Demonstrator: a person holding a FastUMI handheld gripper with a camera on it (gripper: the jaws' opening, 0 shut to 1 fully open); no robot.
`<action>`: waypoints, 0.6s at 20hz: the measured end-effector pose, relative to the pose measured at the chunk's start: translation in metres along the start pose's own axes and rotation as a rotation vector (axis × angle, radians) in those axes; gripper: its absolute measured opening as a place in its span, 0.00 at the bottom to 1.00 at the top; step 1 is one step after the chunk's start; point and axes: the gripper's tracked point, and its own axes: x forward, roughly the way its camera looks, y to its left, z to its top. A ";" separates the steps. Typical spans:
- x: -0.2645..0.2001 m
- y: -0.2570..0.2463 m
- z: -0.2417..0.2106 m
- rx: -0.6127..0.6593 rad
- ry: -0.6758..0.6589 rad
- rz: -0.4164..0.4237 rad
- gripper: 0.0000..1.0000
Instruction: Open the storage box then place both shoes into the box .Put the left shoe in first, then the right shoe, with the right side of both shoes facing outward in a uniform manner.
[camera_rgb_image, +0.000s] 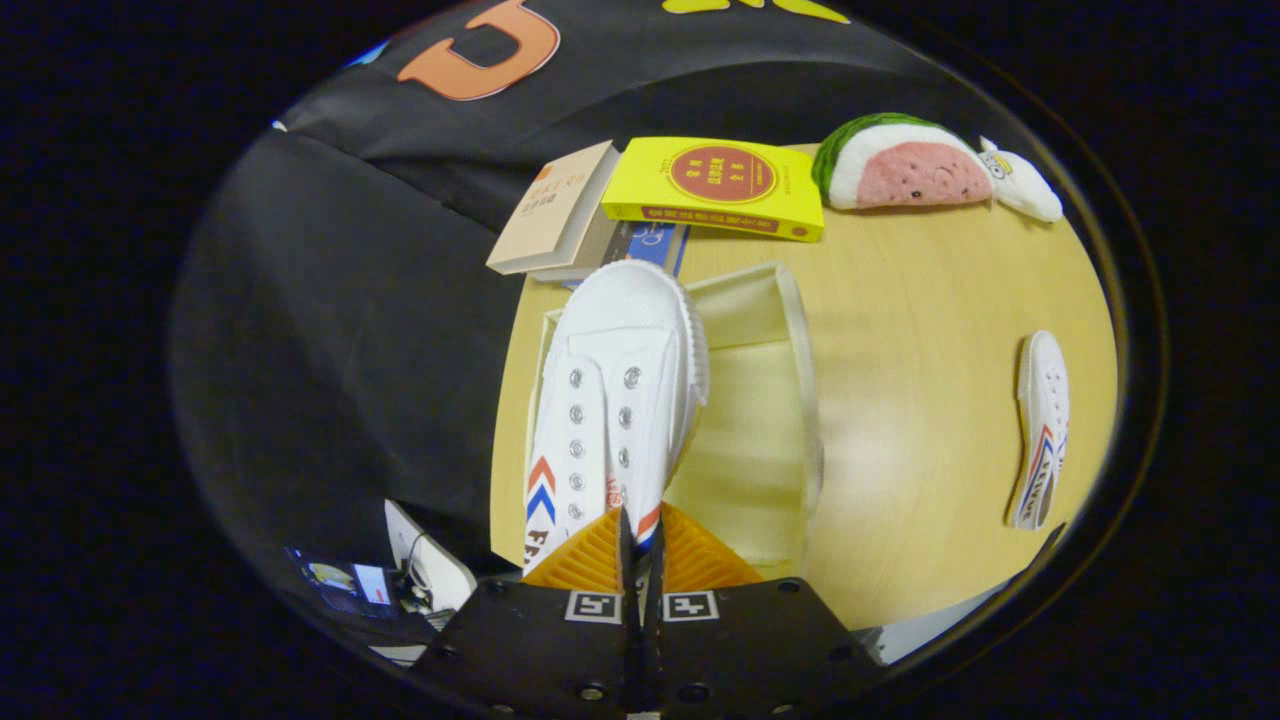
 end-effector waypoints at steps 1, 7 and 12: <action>0.007 0.002 0.000 -0.012 -0.012 -0.011 0.00; 0.057 -0.003 -0.002 0.003 0.005 -0.099 0.00; 0.084 -0.005 -0.007 -0.037 0.042 -0.162 0.00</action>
